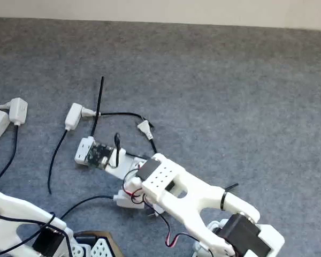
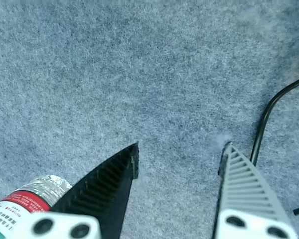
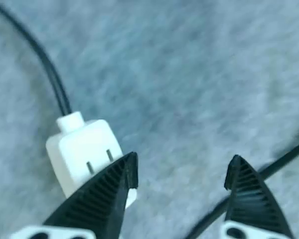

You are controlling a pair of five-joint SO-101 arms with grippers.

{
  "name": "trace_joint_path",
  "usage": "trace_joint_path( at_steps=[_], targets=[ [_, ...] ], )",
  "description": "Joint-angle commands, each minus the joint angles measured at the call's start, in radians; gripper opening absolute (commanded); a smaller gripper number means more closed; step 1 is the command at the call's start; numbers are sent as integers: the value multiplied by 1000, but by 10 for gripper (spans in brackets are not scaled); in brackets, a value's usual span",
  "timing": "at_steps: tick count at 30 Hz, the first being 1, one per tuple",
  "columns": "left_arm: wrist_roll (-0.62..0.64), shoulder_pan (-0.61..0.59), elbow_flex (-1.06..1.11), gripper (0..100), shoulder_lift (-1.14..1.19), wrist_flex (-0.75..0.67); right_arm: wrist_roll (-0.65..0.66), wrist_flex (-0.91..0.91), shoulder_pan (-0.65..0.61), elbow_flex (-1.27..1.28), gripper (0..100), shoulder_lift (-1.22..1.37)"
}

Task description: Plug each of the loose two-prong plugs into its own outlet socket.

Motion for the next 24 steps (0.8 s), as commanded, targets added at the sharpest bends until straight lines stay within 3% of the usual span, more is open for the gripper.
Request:
trace_joint_path(
  at_steps=[1, 12, 24],
  targets=[
    [-5, 30, -13, 263, -28, -15, -8, 110, -24, -8, 278, -110],
    [-5, 36, -13, 263, -28, -14, -12, 188, -31, 8, 278, -214],
    [-5, 42, -13, 263, -30, -11, -81, 116, -199, 124, 278, -122]
  ],
)
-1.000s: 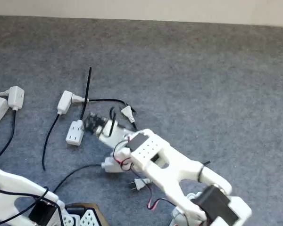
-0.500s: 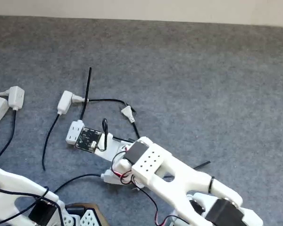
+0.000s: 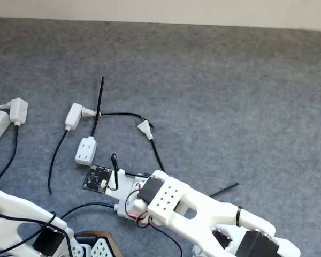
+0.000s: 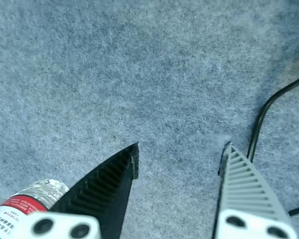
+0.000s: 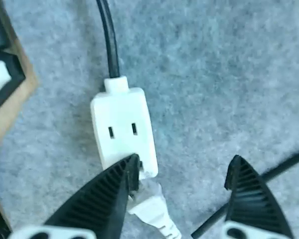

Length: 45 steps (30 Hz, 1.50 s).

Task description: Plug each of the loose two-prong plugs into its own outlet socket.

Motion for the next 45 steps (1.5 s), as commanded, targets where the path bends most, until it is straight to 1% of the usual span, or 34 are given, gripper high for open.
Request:
trace_joint_path(
  at_steps=[1, 8, 10, 13, 19, 21, 24, 25, 28, 29, 35, 37, 39, 42, 45],
  targets=[
    [-3, 27, -13, 263, -30, -11, -31, -35, -61, 8, 278, 22],
    [-3, 27, -13, 263, -30, -8, -41, -145, -61, 8, 278, 25],
    [-3, 28, -13, 263, -30, -8, -69, -173, -61, 7, 278, 25],
    [-2, 39, -13, 263, -30, -8, -77, -220, -59, -4, 278, 30],
    [2, 61, -10, 263, -28, -6, -78, -252, -42, -91, 278, 219],
    [0, 62, -10, 263, -27, -6, -80, -200, -12, -131, 278, 237],
    [-2, 58, -10, 263, -25, -6, -74, -68, 30, -209, 278, 196],
    [-2, 58, -10, 263, -24, -6, -60, -16, 39, -239, 278, 170],
    [-2, 58, -10, 263, -24, -8, 35, 154, 56, -321, 278, 88],
    [-2, 58, -10, 263, -24, -9, 41, 194, 65, -344, 278, 61],
    [-3, 56, -10, 263, -24, -14, 49, 335, 111, -386, 278, -91],
    [-3, 56, -10, 263, -22, -14, 104, 374, 119, -352, 278, -130],
    [-3, 56, -10, 263, -22, -14, 198, 390, 124, -282, 278, -147],
    [-3, 56, -10, 263, -22, -14, 379, 361, 127, -150, 278, -148],
    [-3, 56, -7, 263, -22, -14, 577, 334, 170, -54, 278, -148]
  ],
)
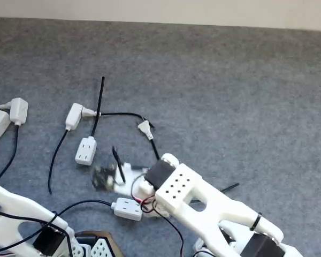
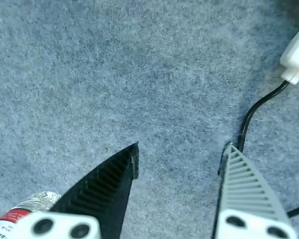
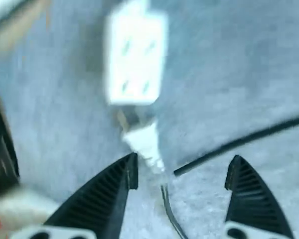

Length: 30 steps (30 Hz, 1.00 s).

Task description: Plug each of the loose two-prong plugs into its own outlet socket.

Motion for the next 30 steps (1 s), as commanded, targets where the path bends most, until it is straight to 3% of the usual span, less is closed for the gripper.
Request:
trace_joint_path(
  at_steps=[1, 5, 8, 14, 20, 25, 30],
  targets=[
    [-3, 10, -7, 263, -22, -14, 295, -48, 82, 108, 278, -36],
    [-3, 2, -10, 263, -22, -14, 428, -84, 191, 143, 277, -36],
    [-3, 2, -8, 263, -22, -14, 450, -87, 208, 147, 277, -36],
    [-3, 4, -5, 263, -22, -14, 433, -88, 127, 234, 276, -50],
    [-3, 2, -10, 263, -22, -14, 321, -183, -27, 306, 166, -48],
    [-3, -1, -7, 263, -22, -14, 276, -302, -25, 369, 115, -38],
    [-3, -1, -7, 263, -22, -11, 275, -306, 8, 381, 67, -38]
  ],
)
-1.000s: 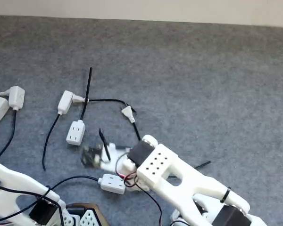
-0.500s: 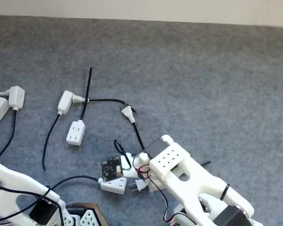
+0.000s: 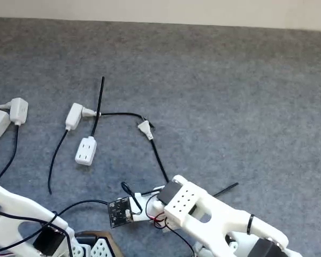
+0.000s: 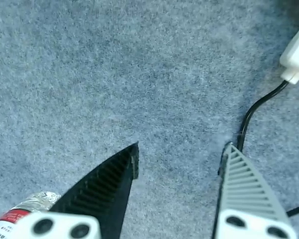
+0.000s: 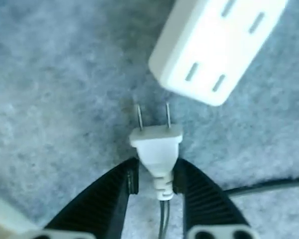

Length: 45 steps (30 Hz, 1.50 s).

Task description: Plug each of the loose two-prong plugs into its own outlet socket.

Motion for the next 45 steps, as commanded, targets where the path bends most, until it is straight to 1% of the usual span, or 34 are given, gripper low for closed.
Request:
trace_joint_path(
  at_steps=[1, 2, 3, 7, 8, 10, 12, 16, 18, 19, 21, 23, 25, 27, 29, 31, 32, 35, 36, 37, 42, 45],
  targets=[
    [-3, 1, -7, 263, -22, -11, -17, -21, 50, 8, 23, -1],
    [-3, 2, -8, 263, -22, -8, -40, -39, 88, 4, 0, -10],
    [-3, 5, -8, 263, -22, -6, -72, -67, 128, -15, 11, -12],
    [-3, 35, -13, 265, -35, 11, -264, -127, 248, -130, 5, -13],
    [-3, 48, -25, 266, -42, 44, -316, -128, 255, -166, 5, -13],
    [-3, 90, -64, 266, -67, 157, -404, -130, 254, -237, 5, -13],
    [0, 139, -91, 266, -96, 250, -470, -130, 229, -297, 5, -13],
    [5, 234, -84, 264, -177, 255, -551, -130, 203, -364, 5, -13],
    [5, 289, -38, 264, -231, 256, -572, -130, 236, -383, 5, -13],
    [5, 318, -1, 264, -265, 256, -582, -130, 278, -384, 5, -12],
    [0, 395, 107, 264, -351, 256, -618, -131, 390, -390, 5, -13],
    [-12, 498, 251, 264, -453, 256, -638, -128, 515, -427, 5, -13],
    [-89, 618, 446, 264, -573, 256, -641, -128, 622, -455, 5, -13],
    [-175, 746, 690, 264, -707, 256, -640, -128, 677, -464, 5, -4],
    [-298, 874, 957, 264, -835, 250, -641, -145, 704, -460, 5, -1],
    [-393, 981, 1204, 264, -943, 226, -640, -179, 723, -430, 5, -1],
    [-416, 1026, 1316, 264, -993, 173, -640, -193, 734, -418, 5, -1],
    [-410, 1110, 1577, 266, -1110, -74, -641, -209, 742, -397, 5, -1],
    [-411, 1130, 1638, 266, -1142, -140, -640, -209, 740, -398, 5, -1],
    [-413, 1159, 1690, 267, -1170, -176, -638, -209, 740, -398, 5, -1],
    [-434, 1331, 1874, 267, -1270, -215, -637, -214, 740, -383, 5, 1],
    [-385, 1391, 1914, 267, -1308, -265, -638, -216, 736, -375, 5, 1]
  ],
)
